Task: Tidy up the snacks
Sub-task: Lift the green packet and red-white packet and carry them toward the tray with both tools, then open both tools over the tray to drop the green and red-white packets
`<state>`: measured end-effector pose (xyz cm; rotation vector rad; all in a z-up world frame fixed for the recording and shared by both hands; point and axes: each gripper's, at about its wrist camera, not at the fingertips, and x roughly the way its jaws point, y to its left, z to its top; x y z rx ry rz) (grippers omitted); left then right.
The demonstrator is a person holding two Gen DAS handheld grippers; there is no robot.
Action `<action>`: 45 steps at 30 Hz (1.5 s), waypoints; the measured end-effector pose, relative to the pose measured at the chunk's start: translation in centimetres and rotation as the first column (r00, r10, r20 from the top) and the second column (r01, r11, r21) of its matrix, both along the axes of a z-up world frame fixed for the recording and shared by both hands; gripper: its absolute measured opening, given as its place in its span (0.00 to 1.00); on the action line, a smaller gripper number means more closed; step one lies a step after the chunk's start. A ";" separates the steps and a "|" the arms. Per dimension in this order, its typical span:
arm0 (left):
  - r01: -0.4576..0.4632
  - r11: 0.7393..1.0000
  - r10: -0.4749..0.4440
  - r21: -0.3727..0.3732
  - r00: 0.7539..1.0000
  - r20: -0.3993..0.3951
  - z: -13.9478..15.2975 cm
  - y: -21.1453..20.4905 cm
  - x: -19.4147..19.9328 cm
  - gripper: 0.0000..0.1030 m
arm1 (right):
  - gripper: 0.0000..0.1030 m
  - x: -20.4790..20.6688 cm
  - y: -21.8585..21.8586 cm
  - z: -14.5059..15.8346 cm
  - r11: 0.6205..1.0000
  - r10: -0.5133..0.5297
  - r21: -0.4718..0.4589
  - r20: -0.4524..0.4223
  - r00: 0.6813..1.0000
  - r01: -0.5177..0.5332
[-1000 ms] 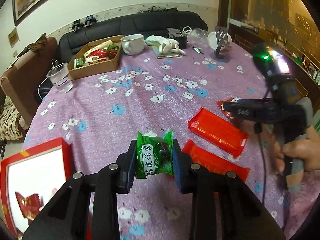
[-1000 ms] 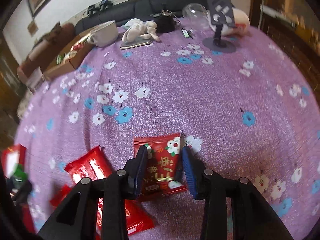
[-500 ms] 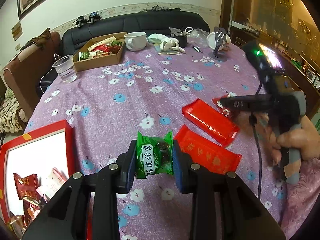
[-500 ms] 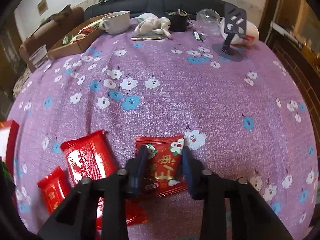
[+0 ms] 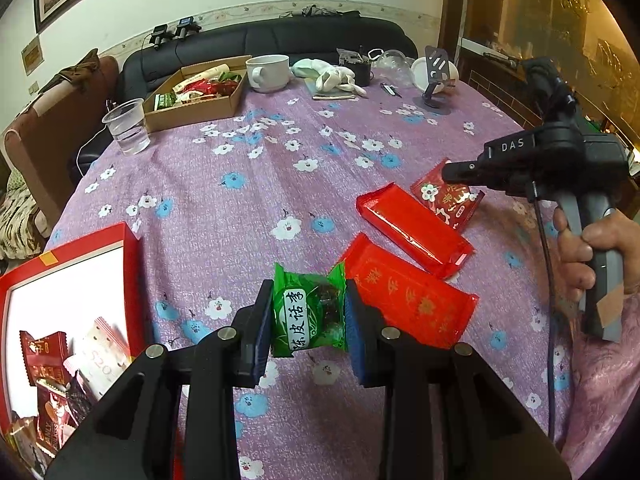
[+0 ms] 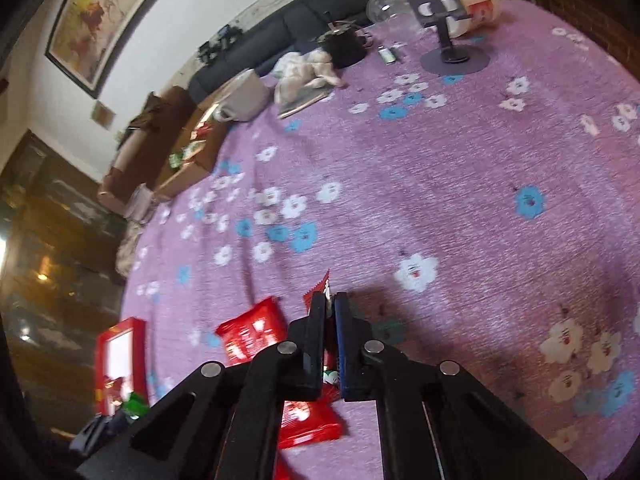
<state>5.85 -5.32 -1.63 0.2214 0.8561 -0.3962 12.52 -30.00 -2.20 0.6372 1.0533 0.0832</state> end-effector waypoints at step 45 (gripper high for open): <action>-0.191 0.978 0.198 -0.088 0.977 0.080 2.9 12.3 -1.0 0.29 | 0.02 -1.3 12.6 6.3 0.934 0.255 0.187 0.246 0.935 -0.304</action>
